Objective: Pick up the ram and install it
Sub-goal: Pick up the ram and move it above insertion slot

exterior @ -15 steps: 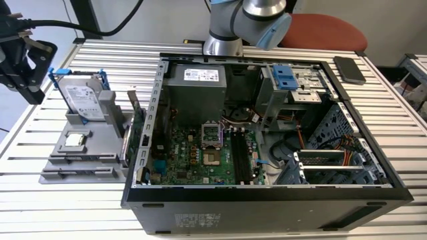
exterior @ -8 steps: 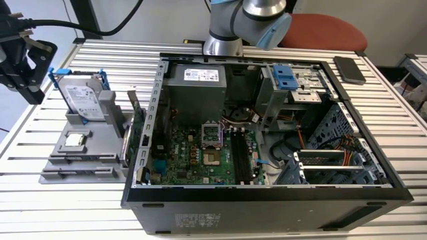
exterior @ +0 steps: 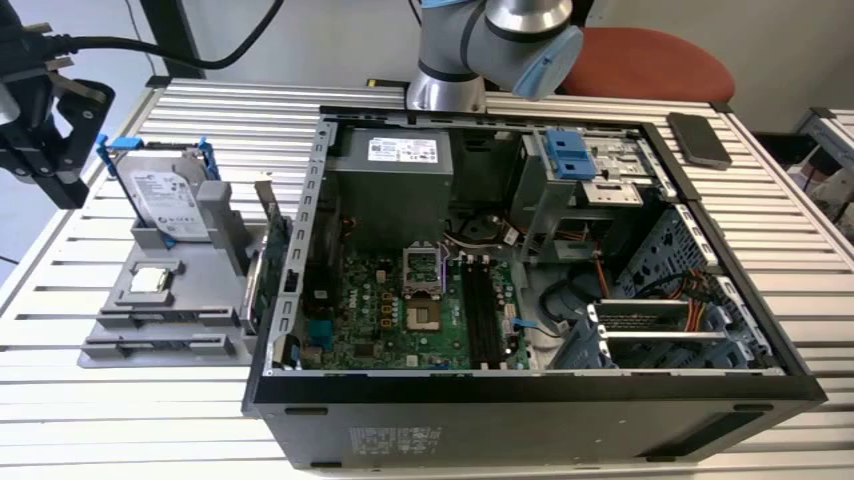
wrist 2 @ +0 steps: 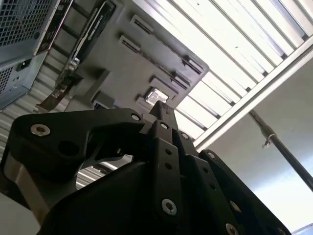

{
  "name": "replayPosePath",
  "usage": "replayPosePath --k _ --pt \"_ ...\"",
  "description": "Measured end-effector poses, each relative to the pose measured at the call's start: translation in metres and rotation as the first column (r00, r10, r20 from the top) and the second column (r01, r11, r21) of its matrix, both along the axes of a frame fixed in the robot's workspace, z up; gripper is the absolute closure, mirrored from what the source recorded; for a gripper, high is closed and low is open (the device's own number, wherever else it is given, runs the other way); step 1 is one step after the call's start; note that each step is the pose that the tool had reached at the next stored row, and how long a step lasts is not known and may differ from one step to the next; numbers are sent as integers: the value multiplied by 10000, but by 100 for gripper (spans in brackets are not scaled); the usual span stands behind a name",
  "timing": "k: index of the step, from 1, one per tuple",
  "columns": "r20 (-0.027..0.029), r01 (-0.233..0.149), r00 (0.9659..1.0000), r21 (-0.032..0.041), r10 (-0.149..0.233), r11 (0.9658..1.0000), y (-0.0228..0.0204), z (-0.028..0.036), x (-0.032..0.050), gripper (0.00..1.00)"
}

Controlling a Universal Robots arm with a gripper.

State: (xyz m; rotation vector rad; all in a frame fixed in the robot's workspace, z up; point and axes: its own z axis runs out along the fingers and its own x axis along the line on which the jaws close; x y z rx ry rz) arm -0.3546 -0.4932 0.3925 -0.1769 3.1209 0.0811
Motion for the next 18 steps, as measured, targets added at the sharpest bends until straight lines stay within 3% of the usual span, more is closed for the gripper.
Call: replayPosePath --k 6,10,14,18 --pt "0 -432 9991 0 432 9991 0 0 0 100" --pt "0 -858 9963 0 858 9963 0 0 0 100" --pt "-1 -1315 9913 -1 1315 9913 0 1 0 100" --pt "1 -1832 9831 0 1832 9831 0 0 0 100"
